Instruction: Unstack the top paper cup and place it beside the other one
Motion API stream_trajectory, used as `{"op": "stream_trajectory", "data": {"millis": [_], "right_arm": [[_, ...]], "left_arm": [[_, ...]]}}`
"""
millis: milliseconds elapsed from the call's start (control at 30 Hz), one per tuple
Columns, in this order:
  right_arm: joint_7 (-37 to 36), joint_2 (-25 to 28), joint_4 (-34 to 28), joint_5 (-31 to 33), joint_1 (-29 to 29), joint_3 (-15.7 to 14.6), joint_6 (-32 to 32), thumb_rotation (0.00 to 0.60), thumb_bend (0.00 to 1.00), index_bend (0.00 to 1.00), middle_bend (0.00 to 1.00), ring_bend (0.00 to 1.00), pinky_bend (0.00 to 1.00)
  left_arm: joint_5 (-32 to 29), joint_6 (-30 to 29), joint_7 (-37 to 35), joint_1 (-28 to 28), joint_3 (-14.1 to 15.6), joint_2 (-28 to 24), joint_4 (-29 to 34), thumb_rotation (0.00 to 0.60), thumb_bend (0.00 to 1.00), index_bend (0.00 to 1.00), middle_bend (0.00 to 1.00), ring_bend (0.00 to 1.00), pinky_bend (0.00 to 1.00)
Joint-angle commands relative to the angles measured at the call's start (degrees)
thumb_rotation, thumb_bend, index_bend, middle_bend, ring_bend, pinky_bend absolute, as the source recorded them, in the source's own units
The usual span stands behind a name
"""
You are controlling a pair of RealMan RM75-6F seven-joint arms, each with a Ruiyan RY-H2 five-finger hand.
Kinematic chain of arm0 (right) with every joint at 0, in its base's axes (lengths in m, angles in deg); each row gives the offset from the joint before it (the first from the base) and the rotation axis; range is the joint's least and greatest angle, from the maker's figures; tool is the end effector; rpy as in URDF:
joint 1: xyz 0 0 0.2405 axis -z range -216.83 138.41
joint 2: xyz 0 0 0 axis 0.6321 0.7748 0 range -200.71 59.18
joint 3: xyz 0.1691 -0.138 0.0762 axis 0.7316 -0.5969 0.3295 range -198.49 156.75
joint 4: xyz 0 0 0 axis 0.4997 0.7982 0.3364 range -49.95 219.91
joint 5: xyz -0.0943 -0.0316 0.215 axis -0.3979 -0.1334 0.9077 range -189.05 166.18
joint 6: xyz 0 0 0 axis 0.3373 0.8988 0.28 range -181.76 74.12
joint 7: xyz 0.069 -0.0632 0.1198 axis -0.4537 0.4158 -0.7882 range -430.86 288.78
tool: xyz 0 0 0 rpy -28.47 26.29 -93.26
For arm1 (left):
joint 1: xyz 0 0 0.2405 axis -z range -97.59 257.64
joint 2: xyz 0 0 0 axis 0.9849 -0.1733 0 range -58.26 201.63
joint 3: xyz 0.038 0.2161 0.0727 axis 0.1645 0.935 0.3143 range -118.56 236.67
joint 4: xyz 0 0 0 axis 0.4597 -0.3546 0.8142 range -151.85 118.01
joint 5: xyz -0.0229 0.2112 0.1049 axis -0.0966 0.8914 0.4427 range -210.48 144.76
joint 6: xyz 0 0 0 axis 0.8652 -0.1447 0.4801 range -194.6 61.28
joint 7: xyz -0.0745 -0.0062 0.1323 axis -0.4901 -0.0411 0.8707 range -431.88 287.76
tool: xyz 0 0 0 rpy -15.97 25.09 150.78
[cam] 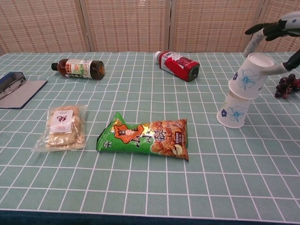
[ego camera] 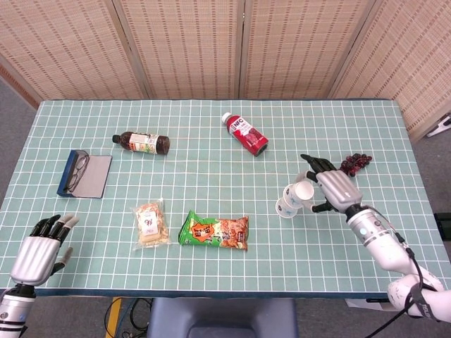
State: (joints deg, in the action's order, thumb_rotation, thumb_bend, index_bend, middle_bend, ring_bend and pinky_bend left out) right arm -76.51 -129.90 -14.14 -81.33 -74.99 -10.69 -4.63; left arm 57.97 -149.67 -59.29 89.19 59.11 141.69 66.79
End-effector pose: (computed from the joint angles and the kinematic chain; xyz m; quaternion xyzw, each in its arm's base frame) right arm -0.1845 -0.3378 0.0824 0.6939 -0.4640 0.3741 0.4041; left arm -0.3001 0.2010 0.0894 -0.6928 -0.2796 -0.3199 0.5826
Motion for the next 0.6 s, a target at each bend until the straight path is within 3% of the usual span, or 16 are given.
{"op": "stream_trajectory", "data": {"millis": [33, 333, 600], "right_arm": [[-0.4, 2.8, -2.4, -0.4, 1.4, 0.5, 1.9, 0.600, 0.28, 0.33, 0.00, 0.00, 0.00], [-3.3, 7.4, -3.4, -1.7, 4.5, -0.4, 3.7, 0.600, 0.28, 0.33, 0.00, 0.00, 0.00], [-8.2, 6.1, 1.8, -3.9, 6.3, -2.4, 2.9, 0.600, 0.28, 0.33, 0.00, 0.00, 0.00]], "left_arm": [[-0.2, 0.5, 0.2, 0.2, 0.0, 0.2, -0.2, 0.600, 0.40, 0.21, 0.19, 0.15, 0.17], [-1.2, 1.1, 0.9, 0.4, -0.4, 0.8, -0.7, 0.600, 0.40, 0.21, 0.19, 0.15, 0.17], [-2.3, 1.9, 1.7, 0.6, -0.6, 1.2, -0.9, 0.600, 0.40, 0.21, 0.19, 0.15, 0.17]]}}
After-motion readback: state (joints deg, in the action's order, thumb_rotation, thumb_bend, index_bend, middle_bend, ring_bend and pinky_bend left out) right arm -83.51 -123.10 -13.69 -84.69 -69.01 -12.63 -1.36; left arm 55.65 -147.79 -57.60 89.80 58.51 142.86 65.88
